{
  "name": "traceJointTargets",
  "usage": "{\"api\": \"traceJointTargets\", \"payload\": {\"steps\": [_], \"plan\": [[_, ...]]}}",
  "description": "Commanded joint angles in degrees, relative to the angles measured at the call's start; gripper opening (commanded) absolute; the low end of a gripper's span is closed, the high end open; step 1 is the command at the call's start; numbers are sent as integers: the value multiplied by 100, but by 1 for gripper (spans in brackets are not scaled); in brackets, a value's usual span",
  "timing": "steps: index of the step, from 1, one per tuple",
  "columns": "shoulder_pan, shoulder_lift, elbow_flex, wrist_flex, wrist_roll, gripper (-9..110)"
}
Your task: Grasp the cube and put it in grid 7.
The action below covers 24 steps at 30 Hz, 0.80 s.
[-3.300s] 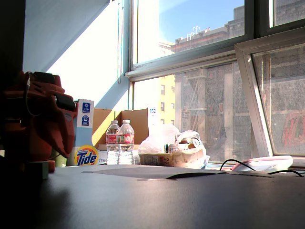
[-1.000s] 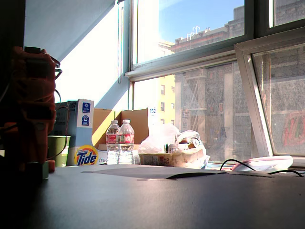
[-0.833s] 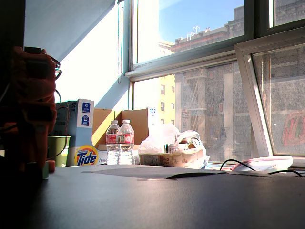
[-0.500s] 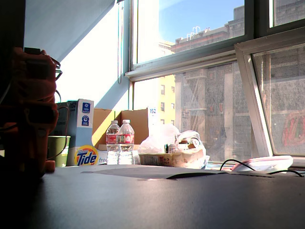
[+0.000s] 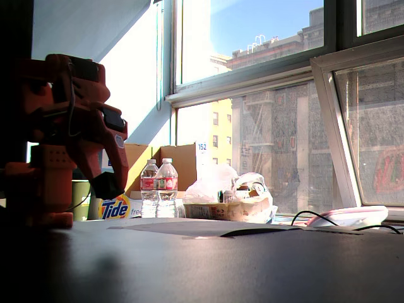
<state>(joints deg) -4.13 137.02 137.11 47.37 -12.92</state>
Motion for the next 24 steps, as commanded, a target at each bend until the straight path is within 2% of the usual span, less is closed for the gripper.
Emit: {"api": "traceJointTargets", "payload": {"steps": [1,7,11,19,24], "plan": [[-765,-501,-1151,53,-448,0],[-2725,-1767,-2074,-97,-1441,0],[-3771,-2874,-2628,-193,-1714,0],[-4755,-5010,-4641,88,-1819,0],[-5212,-5906,-5458,826,-1811,0]]}}
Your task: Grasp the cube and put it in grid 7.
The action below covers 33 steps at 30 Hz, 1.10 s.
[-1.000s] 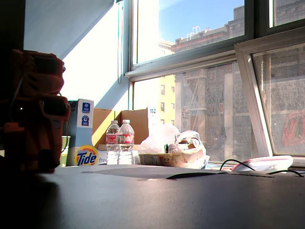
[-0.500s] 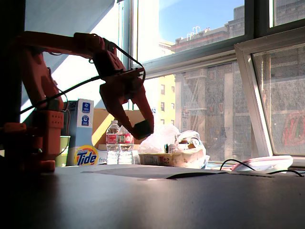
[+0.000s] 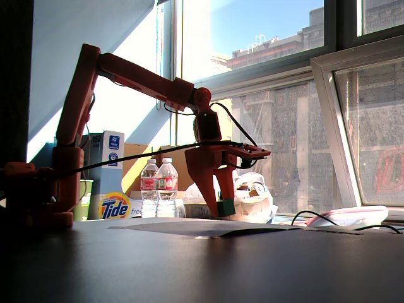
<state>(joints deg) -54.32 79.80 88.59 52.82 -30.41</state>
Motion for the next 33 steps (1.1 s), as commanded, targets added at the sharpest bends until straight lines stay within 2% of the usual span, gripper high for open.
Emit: {"api": "traceJointTargets", "payload": {"steps": [1,7,19,32,33], "plan": [[-299,-229,-615,272,-79,0],[-782,-237,-844,580,105,0],[-650,-9,-1002,1283,483,0],[-185,343,193,-167,334,1],[-185,413,334,-316,299,4]]}}
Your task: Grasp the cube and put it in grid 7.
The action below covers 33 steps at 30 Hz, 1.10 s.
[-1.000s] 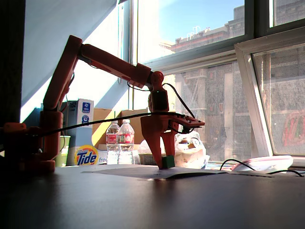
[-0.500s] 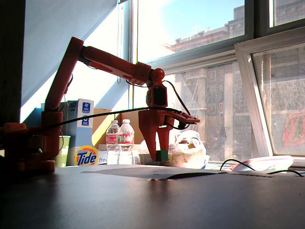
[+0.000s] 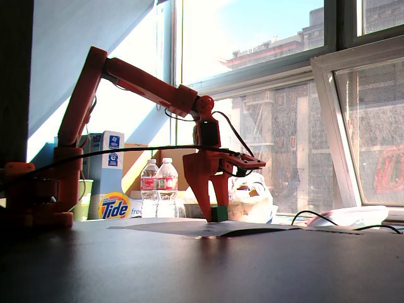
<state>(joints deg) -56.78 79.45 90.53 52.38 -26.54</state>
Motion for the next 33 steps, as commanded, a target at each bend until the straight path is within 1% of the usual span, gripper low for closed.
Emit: {"api": "traceJointTargets", "payload": {"steps": [1,3,4,9,17,19,20,22,24,25,28,33], "plan": [[70,562,325,-422,-176,10],[62,782,624,-615,-272,32],[53,853,659,-598,-281,35],[105,1292,659,-202,-299,39],[281,2039,615,439,-220,39],[448,2408,633,483,-123,36],[571,2628,650,457,-53,33],[844,3182,686,334,132,22],[1178,3797,782,26,352,4],[1362,4087,817,-88,457,0],[2004,4878,817,-44,826,0],[3410,5862,791,527,1934,0]]}}
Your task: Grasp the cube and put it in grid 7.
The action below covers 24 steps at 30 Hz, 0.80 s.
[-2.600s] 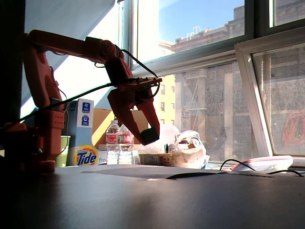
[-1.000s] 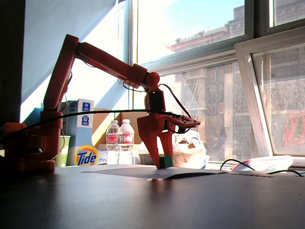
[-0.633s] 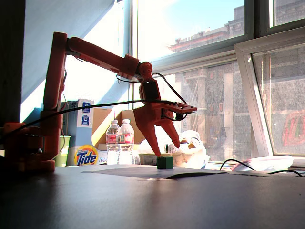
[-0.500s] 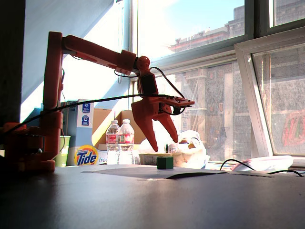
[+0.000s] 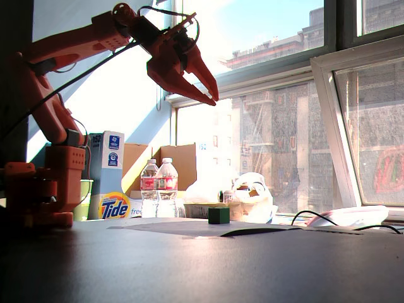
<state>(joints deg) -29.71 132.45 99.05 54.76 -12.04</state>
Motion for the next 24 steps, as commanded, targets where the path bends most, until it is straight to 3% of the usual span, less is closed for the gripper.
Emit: {"api": "traceJointTargets", "payload": {"steps": [1,6,11,24], "plan": [[958,712,0,439,624,0],[2171,1494,747,967,782,0],[2953,2514,2241,650,747,0],[2953,3955,5335,-519,694,0]]}}
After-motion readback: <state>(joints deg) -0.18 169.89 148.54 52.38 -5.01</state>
